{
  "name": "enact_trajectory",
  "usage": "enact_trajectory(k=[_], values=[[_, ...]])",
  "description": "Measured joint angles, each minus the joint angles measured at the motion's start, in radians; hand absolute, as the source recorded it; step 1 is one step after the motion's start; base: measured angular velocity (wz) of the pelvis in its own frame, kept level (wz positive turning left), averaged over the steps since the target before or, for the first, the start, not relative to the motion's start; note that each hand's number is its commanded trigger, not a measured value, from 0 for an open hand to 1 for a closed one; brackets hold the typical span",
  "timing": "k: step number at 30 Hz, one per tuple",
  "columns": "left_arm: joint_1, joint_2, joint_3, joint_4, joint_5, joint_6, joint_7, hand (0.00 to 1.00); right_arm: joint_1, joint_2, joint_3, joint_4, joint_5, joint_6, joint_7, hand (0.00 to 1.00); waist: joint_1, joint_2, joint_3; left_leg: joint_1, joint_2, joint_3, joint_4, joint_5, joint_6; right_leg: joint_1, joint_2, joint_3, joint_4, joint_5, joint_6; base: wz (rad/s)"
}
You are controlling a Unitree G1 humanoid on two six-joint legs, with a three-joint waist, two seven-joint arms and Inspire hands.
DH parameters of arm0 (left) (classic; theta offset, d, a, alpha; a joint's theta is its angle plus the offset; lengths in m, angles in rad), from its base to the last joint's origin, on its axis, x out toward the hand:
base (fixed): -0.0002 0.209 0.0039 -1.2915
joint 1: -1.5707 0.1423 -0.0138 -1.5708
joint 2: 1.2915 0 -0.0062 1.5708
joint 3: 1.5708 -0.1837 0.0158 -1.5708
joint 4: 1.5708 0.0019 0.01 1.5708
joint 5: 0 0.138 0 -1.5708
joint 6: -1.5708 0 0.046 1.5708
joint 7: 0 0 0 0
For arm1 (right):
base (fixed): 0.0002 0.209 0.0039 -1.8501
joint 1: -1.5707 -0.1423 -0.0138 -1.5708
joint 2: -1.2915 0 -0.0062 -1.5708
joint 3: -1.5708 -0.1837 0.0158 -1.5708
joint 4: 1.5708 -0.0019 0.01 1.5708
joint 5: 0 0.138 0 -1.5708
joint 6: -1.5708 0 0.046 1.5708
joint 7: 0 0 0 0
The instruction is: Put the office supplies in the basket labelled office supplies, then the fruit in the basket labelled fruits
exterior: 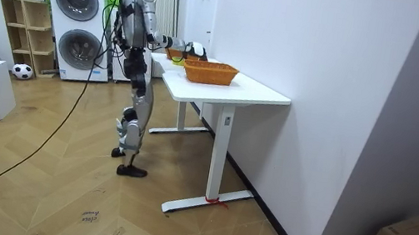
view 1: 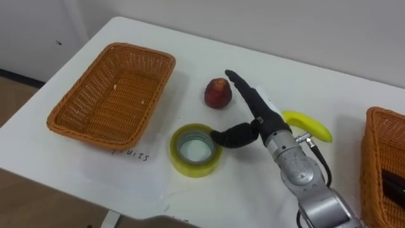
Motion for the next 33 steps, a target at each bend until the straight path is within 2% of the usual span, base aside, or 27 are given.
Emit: enact_trajectory(k=[5, 12, 25, 33], values=[[0.0, -0.001, 0.0, 0.0, 0.0, 0.001, -0.007, 0.0, 0.0, 0.037, 0.003, -0.056, -0.036, 0.001, 0.029, 0.0, 0.0, 0.012, -0.0006, 0.0, 0.0, -0.002, 0.0, 0.0, 0.0, 0.001, 0.0, -0.001, 0.0, 0.0, 0.0, 0.0], [0.0, -0.002, 0.001, 0.0, 0.0, 0.001, -0.025, 0.0, 0.0, 0.04, 0.023, -0.083, -0.042, 0.001, 0.04, 0.0, 0.0, 0.019, -0.0013, 0.001, 0.0, -0.004, 0.001, 0.0, 0.0, 0.004, 0.0, 0.0, 0.0, 0.0, 0.0, 0.01], [-0.002, -0.003, 0.014, 0.039, 0.001, -0.001, -0.064, 0.0, 0.0, 0.052, 0.023, -0.092, -0.08, 0.001, 0.078, 0.0, 0.002, 0.013, -0.0035, 0.001, 0.0, -0.005, 0.002, 0.0, 0.0, 0.005, 0.0, 0.0, 0.0, 0.0, 0.0, 0.0], [-0.002, -0.003, 0.016, 0.039, 0.001, -0.001, -0.095, 0.0, 0.0, 0.048, 0.023, -0.096, -0.083, 0.001, 0.086, 0.0, 0.001, 0.001, 0.0007, 0.0, 0.0, -0.005, 0.003, 0.0, 0.0, 0.006, 0.0, -0.001, 0.0, 0.0, 0.0, 0.0]])
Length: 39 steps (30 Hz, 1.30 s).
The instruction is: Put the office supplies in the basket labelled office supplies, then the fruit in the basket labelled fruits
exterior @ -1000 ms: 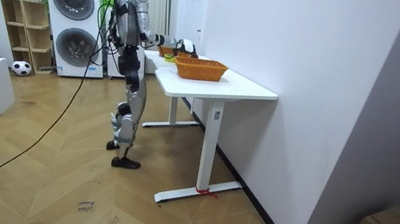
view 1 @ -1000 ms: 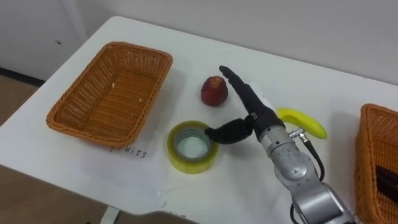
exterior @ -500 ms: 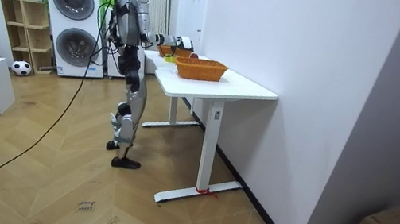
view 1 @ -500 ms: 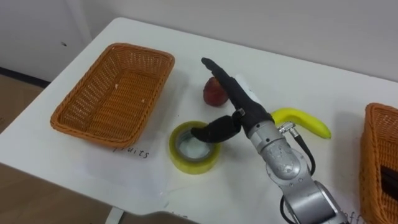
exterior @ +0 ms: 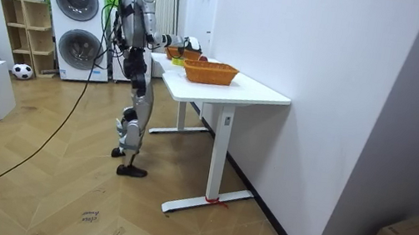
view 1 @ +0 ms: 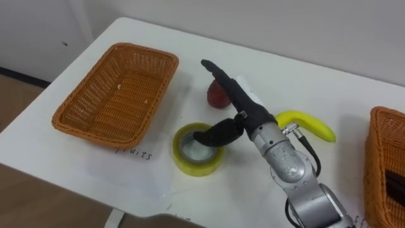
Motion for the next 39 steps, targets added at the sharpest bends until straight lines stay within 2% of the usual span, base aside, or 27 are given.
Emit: enact_trajectory(k=[8, 17, 33, 39], values=[[0.0, 0.01, -0.002, -0.006, 0.009, 0.0, -0.015, 0.0, 0.0, -0.023, 0.032, 0.017, -0.033, 0.0, 0.0, 0.0, 0.002, -0.015, -0.002, 0.0, 0.0, -0.001, -0.002, 0.0, 0.0, 0.0, 0.0, 0.0, 0.0, 0.0, 0.0, 0.0], [-0.006, 0.025, -0.002, -0.014, 0.012, 0.002, -0.013, 0.0, -0.002, -0.044, 0.062, 0.06, -0.032, 0.008, 0.029, 0.0, 0.006, -0.038, 0.0045, -0.002, -0.001, -0.01, -0.002, 0.0, 0.0, 0.001, 0.0, 0.002, 0.0, 0.0, 0.0, 0.01], [-0.006, 0.027, -0.002, -0.015, 0.014, 0.013, -0.005, 0.0, -0.002, -0.059, 0.062, 0.075, -0.033, 0.008, 0.058, 0.0, 0.005, -0.034, 0.0065, -0.002, -0.001, -0.01, -0.002, 0.0, 0.0, 0.002, 0.0, 0.002, 0.0, 0.0, 0.0, 0.0], [0.005, 0.026, 0.001, -0.082, 0.021, 0.03, 0.01, 0.0, -0.008, -0.06, 0.053, 0.082, -0.038, 0.029, 0.088, 0.0, 0.006, -0.033, 0.005, -0.003, 0.0, -0.009, -0.005, 0.0, 0.0, -0.002, 0.001, 0.006, 0.0, 0.0, 0.0, -0.01]])
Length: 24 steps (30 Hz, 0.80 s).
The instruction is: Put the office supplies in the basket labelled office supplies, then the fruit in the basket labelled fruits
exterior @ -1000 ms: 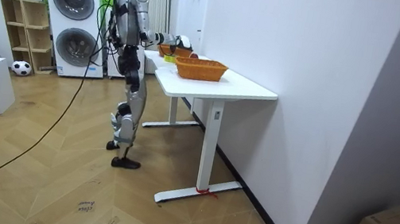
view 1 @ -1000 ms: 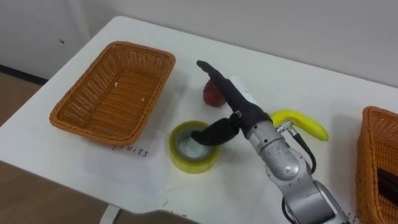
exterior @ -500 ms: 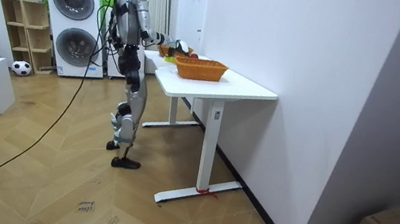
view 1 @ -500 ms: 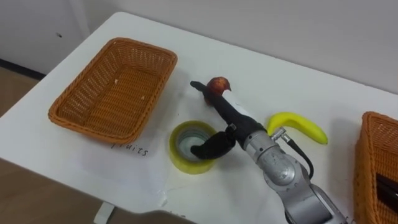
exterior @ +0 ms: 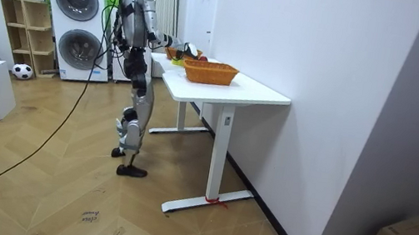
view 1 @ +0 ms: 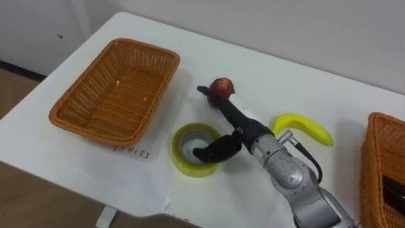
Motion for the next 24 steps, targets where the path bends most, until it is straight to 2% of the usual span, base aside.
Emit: enact_trajectory(k=[6, 11, 17, 24], values=[[-0.004, 0.0, 0.006, -0.001, -0.002, 0.006, 0.002, 0.0, -0.017, 0.001, -0.004, 0.0, 0.002, 0.023, 0.061, 0.0, 0.0, -0.006, -0.0055, 0.001, 0.0, 0.001, 0.001, 0.0, 0.0, 0.0, 0.0, 0.002, 0.0, 0.0, 0.0, -0.01], [-0.004, 0.0, 0.006, 0.004, -0.002, 0.016, 0.002, 0.0, -0.023, 0.001, -0.006, 0.0, 0.005, 0.043, 0.107, 0.0, 0.0, -0.014, -0.0106, 0.006, 0.0, -0.002, 0.002, 0.0, 0.0, 0.002, 0.0, 0.021, -0.001, 0.0, 0.0, 0.0], [-0.004, 0.0, 0.018, 0.009, 0.0, 0.025, -0.001, 0.0, -0.049, 0.006, -0.007, 0.0, -0.039, 0.067, 0.171, 0.0, 0.001, -0.016, -0.0088, 0.009, 0.0, 0.007, 0.003, 0.0, 0.0, 0.003, 0.0, 0.02, 0.0, 0.0, 0.0, -0.02], [-0.013, 0.006, 0.05, 0.006, 0.0, 0.043, -0.007, 0.0, -0.075, 0.0, -0.008, -0.017, -0.088, 0.1, 0.251, 0.0, 0.002, -0.03, -0.0066, 0.0, 0.0, 0.004, -0.001, 0.0, 0.0, -0.002, 0.0, 0.014, 0.001, 0.0, 0.0, 0.01]])
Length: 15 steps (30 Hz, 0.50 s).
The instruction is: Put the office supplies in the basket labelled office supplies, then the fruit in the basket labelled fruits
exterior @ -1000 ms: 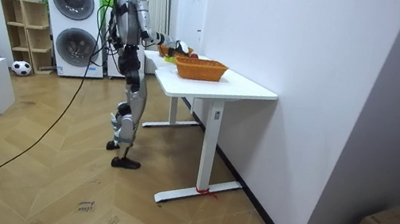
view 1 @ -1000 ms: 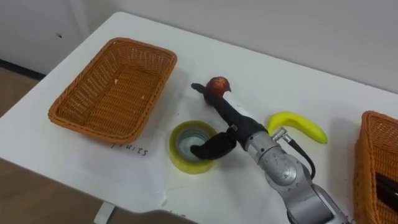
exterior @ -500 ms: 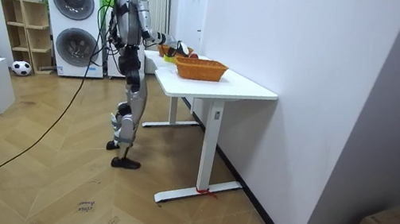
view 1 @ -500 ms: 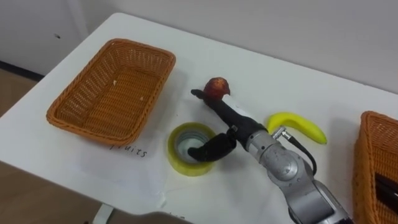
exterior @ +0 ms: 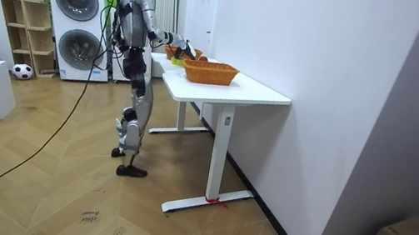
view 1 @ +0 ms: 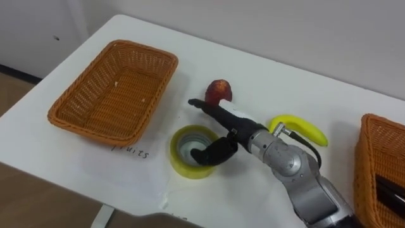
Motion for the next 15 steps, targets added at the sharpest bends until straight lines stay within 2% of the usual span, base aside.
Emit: enact_trajectory(k=[3, 6, 10, 15], values=[[-0.003, 0.002, 0.017, -0.008, 0.033, 0.0, -0.008, 0.0, -0.007, -0.008, -0.008, 0.0, -0.012, 0.001, 0.035, 0.0, 0.009, -0.02, -0.0032, -0.003, 0.0, -0.008, 0.0, 0.0, 0.0, 0.001, 0.0, -0.01, 0.0, 0.0, 0.0, 0.07], [-0.01, 0.007, 0.022, -0.008, 0.038, 0.0, -0.011, 0.0, -0.016, -0.024, -0.008, -0.007, -0.019, 0.001, 0.06, 0.0, 0.023, -0.035, -0.0014, 0.0, 0.0, -0.008, 0.005, 0.0, 0.0, 0.003, 0.0, -0.009, 0.0, 0.0, 0.0, 0.0], [-0.009, 0.007, 0.039, -0.008, 0.038, 0.0, -0.018, 0.0, -0.024, -0.029, -0.015, -0.006, -0.02, 0.002, 0.097, 0.0, 0.023, -0.044, -0.0027, 0.001, -0.001, -0.01, 0.005, 0.0, 0.0, 0.006, -0.001, -0.009, 0.0, 0.0, 0.0, 0.03], [-0.01, 0.007, 0.043, -0.007, 0.037, 0.0, -0.018, 0.0, -0.033, -0.029, -0.025, -0.006, -0.02, 0.01, 0.13, 0.0, 0.025, -0.051, 0.0016, 0.002, 0.0, -0.01, 0.004, 0.0, 0.0, 0.006, -0.001, -0.007, -0.001, 0.0, 0.0, 0.0]])
